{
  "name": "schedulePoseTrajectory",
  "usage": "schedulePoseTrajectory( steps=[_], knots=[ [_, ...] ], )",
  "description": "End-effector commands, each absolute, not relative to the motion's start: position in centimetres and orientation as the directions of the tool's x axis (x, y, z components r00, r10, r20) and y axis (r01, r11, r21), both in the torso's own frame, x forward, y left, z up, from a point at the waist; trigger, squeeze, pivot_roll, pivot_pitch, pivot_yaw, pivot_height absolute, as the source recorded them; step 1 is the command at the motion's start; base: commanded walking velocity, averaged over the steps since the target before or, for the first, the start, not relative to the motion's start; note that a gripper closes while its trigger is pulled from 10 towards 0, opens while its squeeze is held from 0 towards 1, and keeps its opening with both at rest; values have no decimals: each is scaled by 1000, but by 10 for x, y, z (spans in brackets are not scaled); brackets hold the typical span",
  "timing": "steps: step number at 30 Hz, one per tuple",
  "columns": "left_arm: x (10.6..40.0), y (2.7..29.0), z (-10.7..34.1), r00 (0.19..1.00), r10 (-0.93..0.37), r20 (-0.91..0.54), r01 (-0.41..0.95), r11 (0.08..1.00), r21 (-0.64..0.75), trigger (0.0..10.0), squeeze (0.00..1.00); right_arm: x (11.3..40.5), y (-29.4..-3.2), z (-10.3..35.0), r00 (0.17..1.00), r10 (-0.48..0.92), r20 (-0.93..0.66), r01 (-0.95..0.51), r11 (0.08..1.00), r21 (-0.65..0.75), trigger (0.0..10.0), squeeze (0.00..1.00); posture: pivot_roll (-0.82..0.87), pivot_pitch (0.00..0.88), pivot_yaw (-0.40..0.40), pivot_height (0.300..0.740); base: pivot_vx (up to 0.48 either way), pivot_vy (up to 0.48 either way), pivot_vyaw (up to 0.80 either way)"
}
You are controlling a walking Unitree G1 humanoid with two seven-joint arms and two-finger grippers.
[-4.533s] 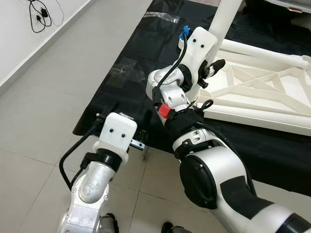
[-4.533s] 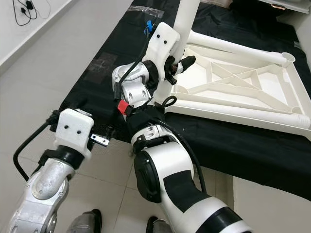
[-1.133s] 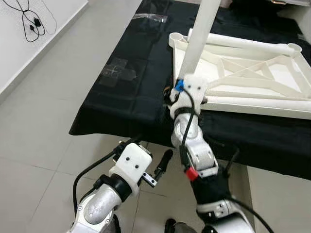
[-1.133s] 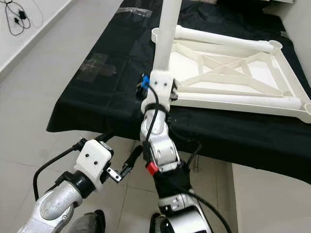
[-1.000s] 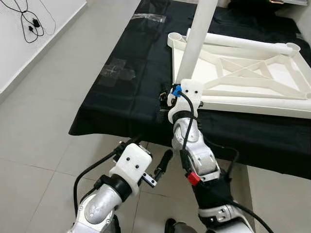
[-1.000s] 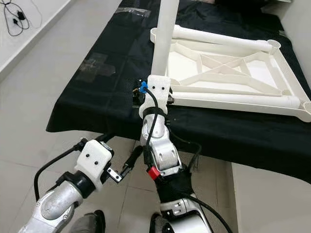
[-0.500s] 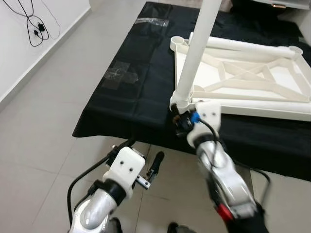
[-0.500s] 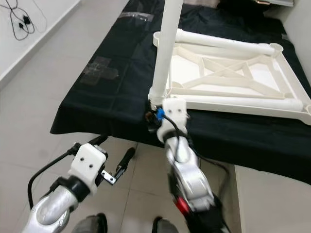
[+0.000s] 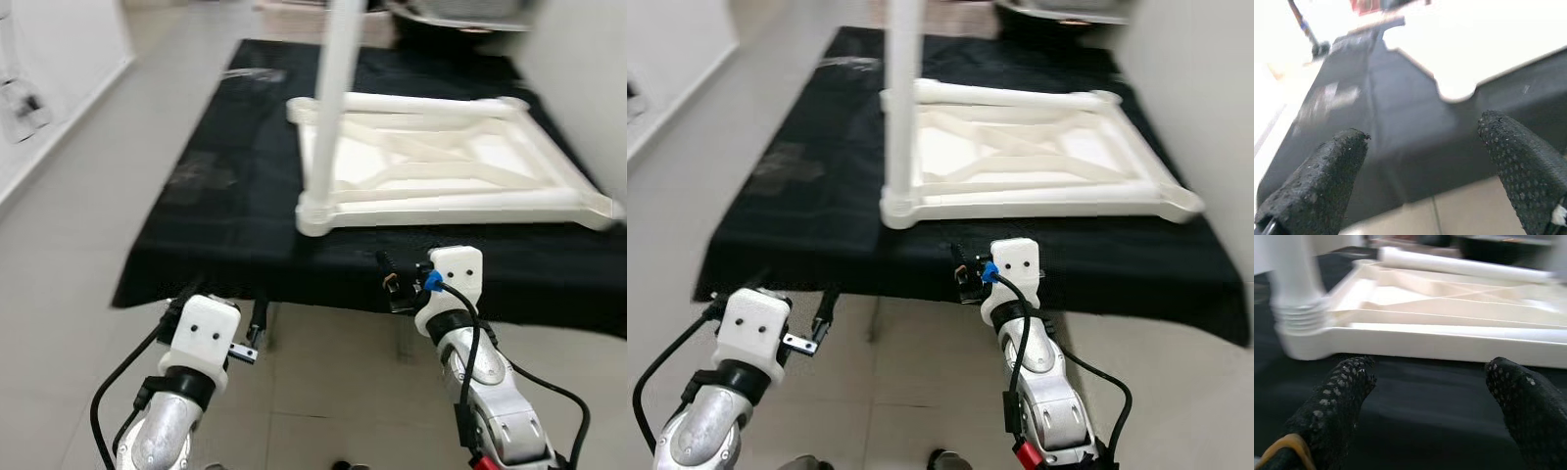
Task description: Building children table
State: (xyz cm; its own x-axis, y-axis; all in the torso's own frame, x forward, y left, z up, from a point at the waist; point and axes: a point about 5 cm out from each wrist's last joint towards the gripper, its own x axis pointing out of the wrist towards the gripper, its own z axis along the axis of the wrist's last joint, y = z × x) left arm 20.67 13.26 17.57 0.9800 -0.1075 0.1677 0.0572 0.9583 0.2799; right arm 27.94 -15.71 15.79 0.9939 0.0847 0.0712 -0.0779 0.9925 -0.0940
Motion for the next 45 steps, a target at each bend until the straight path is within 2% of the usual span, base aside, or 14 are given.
schedulePoseTrajectory(
  steps=[1, 6, 15, 20, 26, 33, 41, 45],
  knots=[
    [207, 137, 176, 981, -73, 179, 15, 952, 306, 10000, 0, 281, -155, 156, 992, 101, 74, -93, 991, -98, 10000, 0, 121, 117, -54, 740, 0, 0, -800],
    [213, 155, 186, 972, 31, 232, -105, 944, 313, 10000, 0, 289, -155, 158, 990, 106, 93, -96, 989, -110, 10000, 0, 125, 90, -55, 740, 0, 0, 0],
    [216, 169, 202, 952, 101, 289, -191, 934, 303, 10000, 0, 303, -159, 156, 992, 95, 82, -85, 990, -116, 10000, 0, 137, 61, -65, 740, 0, 0, 0],
    [216, 173, 205, 943, 131, 305, -227, 925, 305, 10000, 0, 308, -162, 155, 995, 70, 75, -64, 995, -83, 10000, 0, 142, 50, -64, 740, 0, 0, 800],
    [218, 188, 212, 916, 218, 336, -320, 904, 285, 10000, 0, 324, -175, 169, 992, -8, 126, 20, 996, -92, 10000, 0, 138, 34, -65, 740, 48, 0, 0],
    [221, 190, 212, 920, 204, 335, -310, 902, 302, 10000, 0, 331, -182, 179, 985, -48, 163, 63, 994, -86, 10000, 0, 143, 37, -68, 740, 334, 0, 0],
    [222, 189, 215, 919, 199, 340, -308, 901, 306, 10000, 0, 337, -207, 189, 956, -228, 187, 244, 967, -70, 10000, 0, 142, 47, -67, 740, 389, 0, 0],
    [222, 191, 215, 918, 204, 339, -313, 899, 306, 10000, 0, 338, -208, 188, 956, -231, 181, 244, 968, -57, 10000, 0, 144, 49, -67, 740, 394, 0, 0]
  ],
)
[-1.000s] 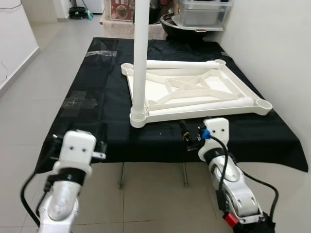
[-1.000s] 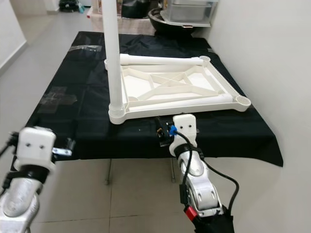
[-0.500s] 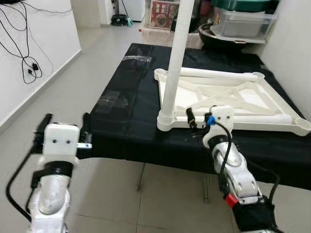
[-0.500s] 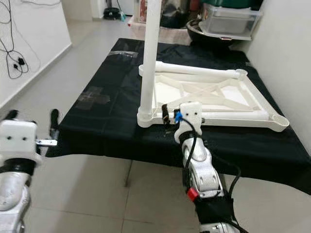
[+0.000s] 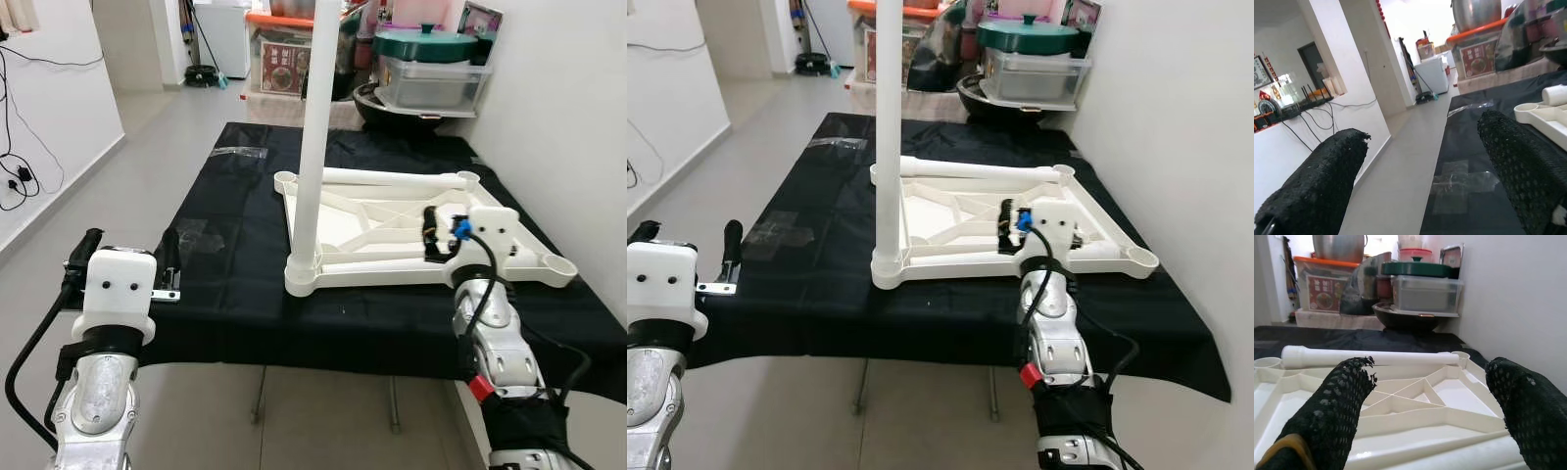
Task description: Building children table
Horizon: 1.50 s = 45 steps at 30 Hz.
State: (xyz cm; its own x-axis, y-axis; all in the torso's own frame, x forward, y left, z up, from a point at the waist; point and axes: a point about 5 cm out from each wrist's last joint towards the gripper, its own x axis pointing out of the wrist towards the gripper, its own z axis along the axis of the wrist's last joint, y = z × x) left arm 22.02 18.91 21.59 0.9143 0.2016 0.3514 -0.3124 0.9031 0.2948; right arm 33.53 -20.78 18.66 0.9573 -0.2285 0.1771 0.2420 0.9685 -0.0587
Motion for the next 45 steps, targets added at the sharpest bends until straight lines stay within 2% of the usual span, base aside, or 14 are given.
schedulePoseTrajectory(
  steps=[1, 8, 27, 30, 31, 33, 34, 39, 40, 41, 45],
  knots=[
    [222, 191, 215, 918, 204, 339, -313, 899, 306, 10000, 0, 338, -208, 188, 956, -231, 181, 244, 968, -57, 10000, 0, 144, 49, -67, 740, 394, 0, 0],
    [222, 192, 216, 916, 207, 342, -317, 899, 303, 10000, 0, 339, -205, 188, 955, -231, 186, 244, 968, -56, 10000, 0, 146, 55, -66, 740, 357, 0, 0],
    [221, 194, 214, 920, 213, 330, -316, 899, 302, 10000, 0, 344, -212, 187, 953, -250, 171, 261, 964, -43, 10000, 0, 147, 74, -71, 740, 0, 0, 0],
    [221, 189, 210, 934, 185, 306, -276, 918, 286, 10000, 0, 348, -210, 188, 967, -192, 166, 197, 980, -13, 10000, 0, 148, 78, -69, 740, 0, 0, 0],
    [220, 178, 200, 961, 93, 260, -167, 946, 278, 10000, 0, 351, -212, 189, 976, -141, 165, 142, 990, 6, 10000, 0, 145, 76, -67, 740, 0, 0, 0],
    [220, 178, 200, 961, 93, 260, -167, 946, 278, 10000, 0, 351, -212, 189, 976, -141, 165, 142, 990, 6, 10000, 0, 145, 76, -67, 740, 0, 0, 0],
    [217, 168, 190, 977, 29, 209, -86, 960, 267, 10000, 0, 355, -217, 190, 982, -106, 158, 108, 994, -3, 10000, 0, 143, 80, -69, 740, 0, 0, 0],
    [212, 153, 176, 987, -49, 154, 9, 968, 252, 10000, 0, 361, -232, 189, 991, -44, 126, 51, 998, -46, 10000, 0, 143, 79, -66, 740, 0, 0, 0],
    [210, 148, 174, 988, -65, 143, 28, 969, 246, 10000, 0, 362, -236, 188, 995, 37, 98, -30, 998, -64, 10000, 0, 142, 82, -66, 740, 0, 0, 0],
    [209, 142, 171, 986, -96, 135, 61, 967, 247, 10000, 0, 362, -241, 184, 984, 178, 24, -175, 979, -108, 10000, 0, 141, 82, -66, 740, 0, 0, 0],
    [208, 140, 170, 986, -101, 134, 67, 968, 241, 10000, 0, 356, -259, 176, 969, 238, -62, -245, 956, -159, 10000, 0, 143, 84, -65, 740, 0, 0, 0]
  ],
)
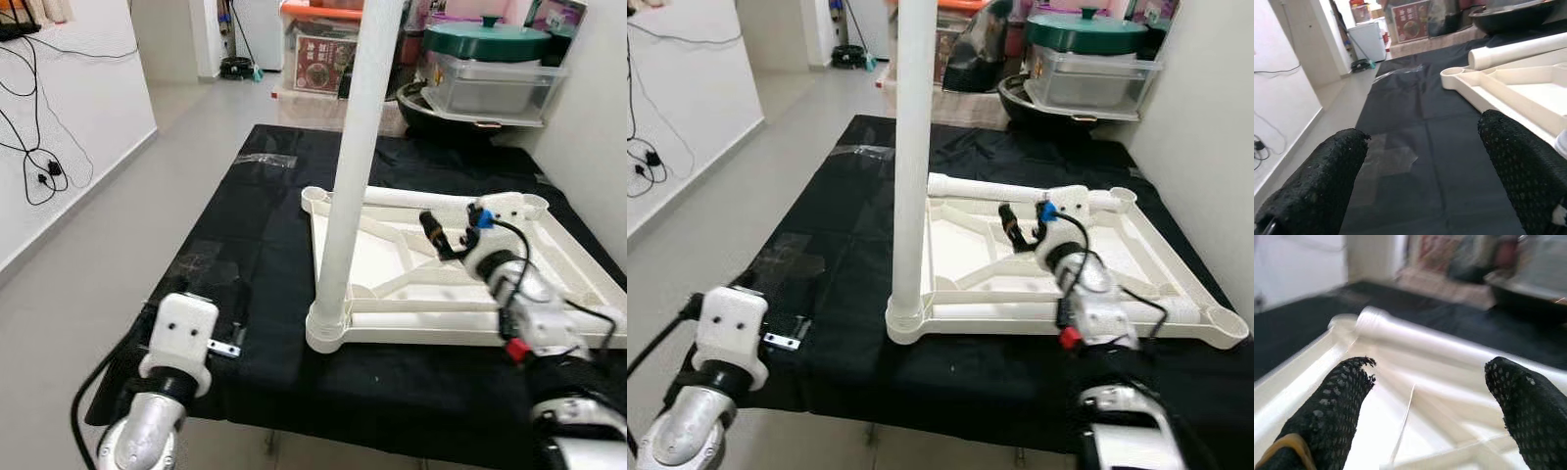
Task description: Building children table
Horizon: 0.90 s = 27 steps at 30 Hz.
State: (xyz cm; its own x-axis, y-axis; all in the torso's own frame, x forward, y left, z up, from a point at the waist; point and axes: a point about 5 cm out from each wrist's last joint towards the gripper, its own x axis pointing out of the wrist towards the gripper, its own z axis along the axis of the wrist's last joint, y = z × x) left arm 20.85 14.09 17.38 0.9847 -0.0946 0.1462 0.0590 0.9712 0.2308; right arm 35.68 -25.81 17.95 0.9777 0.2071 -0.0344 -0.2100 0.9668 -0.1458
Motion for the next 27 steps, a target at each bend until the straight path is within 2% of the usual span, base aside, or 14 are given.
schedulePoseTrajectory(
  steps=[1, 6, 9, 13, 18, 20, 21, 22, 24, 25, 26, 27],
  knots=[
    [208, 140, 170, 986, -101, 134, 67, 968, 241, 10000, 0, 356, -259, 176, 969, 238, -62, -245, 956, -159, 10000, 0, 143, 84, -65, 740, 0, 0, 0],
    [208, 140, 169, 986, -107, 130, 74, 969, 237, 10000, 0, 352, -274, 173, 960, 265, -92, -277, 949, -154, 10000, 0, 140, 85, -61, 740, 0, 0, 0],
    [205, 138, 167, 985, -123, 123, 92, 967, 238, 10000, 0, 336, -298, 167, 900, 397, -180, -418, 903, -99, 10000, 0, 136, 84, -59, 740, 0, 0, 0],
    [201, 134, 161, 981, -170, 94, 146, 964, 224, 10000, 0, 325, -314, 169, 848, 484, -216, -503, 863, -42, 10000, 0, 133, 81, -56, 740, 0, 0, 0],
    [197, 130, 156, 973, -221, 69, 202, 956, 212, 10000, 0, 320, -319, 170, 817, 533, -220, -547, 837, -1, 10000, 0, 132, 79, -53, 740, 0, 0, 0],
    [194, 127, 153, 967, -250, 54, 233, 949, 210, 10000, 0, 316, -319, 171, 785, 581, -215, -590, 807, 25, 10000, 0, 129, 78, -53, 740, 0, 0, 0],
    [192, 124, 150, 960, -276, 40, 263, 943, 204, 10000, 0, 311, -318, 171, 742, 637, -209, -643, 765, 48, 10000, 0, 129, 77, -54, 740, 0, 0, 0],
    [192, 124, 150, 960, -276, 40, 263, 943, 204, 10000, 0, 311, -318, 171, 742, 637, -209, -643, 765, 48, 10000, 0, 129, 77, -54, 740, 0, 0, 0],
    [187, 118, 145, 946, -325, 12, 317, 929, 191, 10000, 0, 302, -311, 175, 644, 747, -165, -746, 661, 80, 10000, 0, 127, 74, -49, 740, 0, 0, 0],
    [186, 116, 143, 941, -340, 1, 334, 925, 183, 10000, 0, 299, -308, 176, 609, 779, -146, -777, 623, 84, 10000, 0, 127, 74, -49, 740, 0, 0, 0],
    [186, 116, 143, 941, -340, 1, 334, 925, 183, 10000, 0, 299, -308, 176, 609, 779, -146, -777, 623, 84, 10000, 0, 127, 74, -49, 740, 0, 0, 0],
    [184, 113, 140, 931, -366, -9, 362, 916, 172, 10000, 0, 296, -302, 178, 561, 818, -127, -815, 573, 88, 10000, 0, 120, 73, -45, 740, 0, 0, 0]
  ],
)
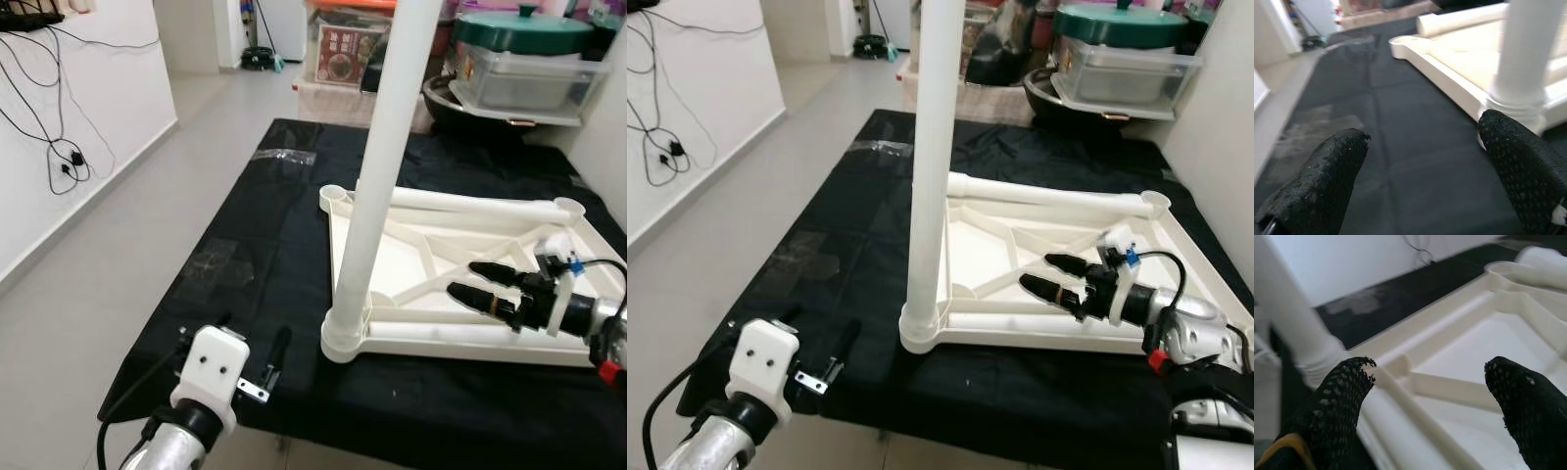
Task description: Building children table
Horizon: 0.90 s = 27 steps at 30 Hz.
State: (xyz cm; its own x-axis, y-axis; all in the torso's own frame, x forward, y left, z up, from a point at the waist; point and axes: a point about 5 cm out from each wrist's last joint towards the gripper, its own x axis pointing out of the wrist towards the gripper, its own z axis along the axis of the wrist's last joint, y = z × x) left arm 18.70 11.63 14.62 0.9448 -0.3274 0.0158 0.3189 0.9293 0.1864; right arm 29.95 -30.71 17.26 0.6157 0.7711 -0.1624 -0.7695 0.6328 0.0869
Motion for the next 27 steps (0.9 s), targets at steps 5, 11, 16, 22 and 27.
schedulePoseTrajectory(
  steps=[5, 11, 16, 22, 27],
  knots=[
    [177, 105, 136, 901, -433, -36, 433, 890, 141, 10000, 0, 291, -277, 188, 436, 898, -61, -895, 439, 80, 10000, 0, 122, 71, -41, 740, 0, 0, 0],
    [175, 104, 133, 892, -450, -46, 452, 882, 134, 10000, 0, 291, -247, 198, 349, 937, -17, -937, 350, 26, 10000, 0, 123, 67, -38, 740, 0, 0, 0],
    [175, 103, 132, 883, -466, -45, 468, 873, 138, 10000, 0, 293, -212, 208, 306, 952, 27, -951, 307, -37, 10000, 0, 126, 76, -41, 740, 0, 0, 0],
    [174, 102, 132, 881, -472, -45, 473, 871, 132, 10000, 0, 292, -198, 206, 298, 954, 34, -954, 299, -28, 10000, 0, 125, 83, -41, 740, 0, 0, 0],
    [173, 100, 132, 876, -479, -48, 481, 866, 136, 10000, 0, 292, -183, 205, 289, 956, 50, -957, 290, -19, 10000, 0, 125, 87, -43, 740, 0, 0, 0]
  ],
)
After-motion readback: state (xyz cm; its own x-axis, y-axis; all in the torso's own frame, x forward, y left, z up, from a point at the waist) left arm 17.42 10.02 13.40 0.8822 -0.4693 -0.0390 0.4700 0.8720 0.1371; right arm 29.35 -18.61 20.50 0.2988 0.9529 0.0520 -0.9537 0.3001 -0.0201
